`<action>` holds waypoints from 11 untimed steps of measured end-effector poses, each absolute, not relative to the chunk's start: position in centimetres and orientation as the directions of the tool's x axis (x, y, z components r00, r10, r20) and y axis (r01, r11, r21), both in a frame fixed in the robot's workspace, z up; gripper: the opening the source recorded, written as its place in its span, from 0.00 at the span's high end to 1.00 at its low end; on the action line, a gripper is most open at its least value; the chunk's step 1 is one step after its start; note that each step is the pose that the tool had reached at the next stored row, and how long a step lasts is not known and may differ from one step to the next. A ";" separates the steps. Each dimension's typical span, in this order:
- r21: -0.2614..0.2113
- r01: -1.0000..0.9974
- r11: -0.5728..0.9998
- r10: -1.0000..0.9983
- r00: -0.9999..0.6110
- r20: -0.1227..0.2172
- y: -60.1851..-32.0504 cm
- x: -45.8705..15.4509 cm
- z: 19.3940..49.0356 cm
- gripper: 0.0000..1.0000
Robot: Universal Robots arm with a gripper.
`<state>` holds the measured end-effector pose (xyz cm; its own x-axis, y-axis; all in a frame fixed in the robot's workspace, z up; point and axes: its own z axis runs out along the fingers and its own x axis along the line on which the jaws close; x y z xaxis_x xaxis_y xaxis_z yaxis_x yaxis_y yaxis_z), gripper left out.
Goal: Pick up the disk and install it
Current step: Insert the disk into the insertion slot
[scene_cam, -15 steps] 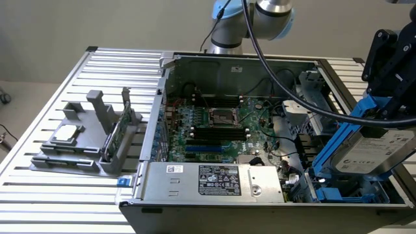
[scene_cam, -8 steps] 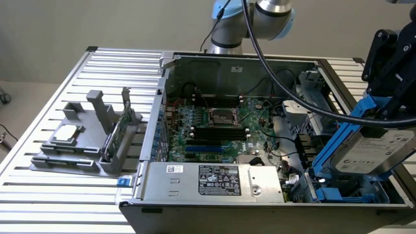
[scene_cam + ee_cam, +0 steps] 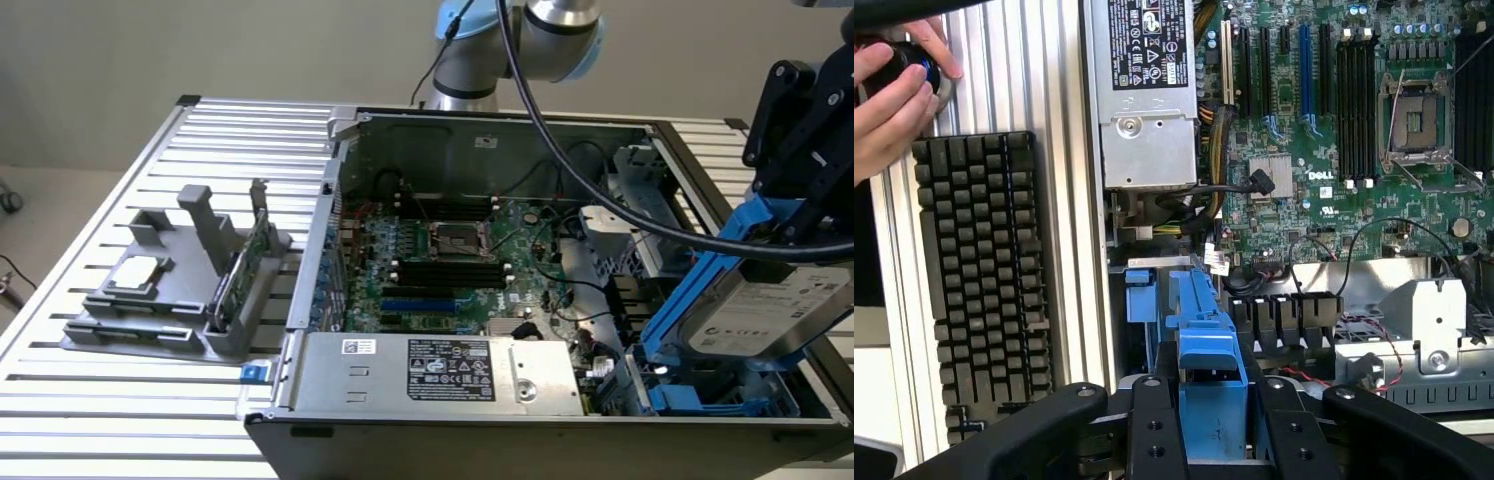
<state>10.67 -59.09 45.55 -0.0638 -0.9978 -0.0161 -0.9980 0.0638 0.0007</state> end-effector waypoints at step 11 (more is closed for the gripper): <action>0.001 -0.999 0.035 -0.999 -0.035 -0.017 -59.2 10.7 44.9 0.67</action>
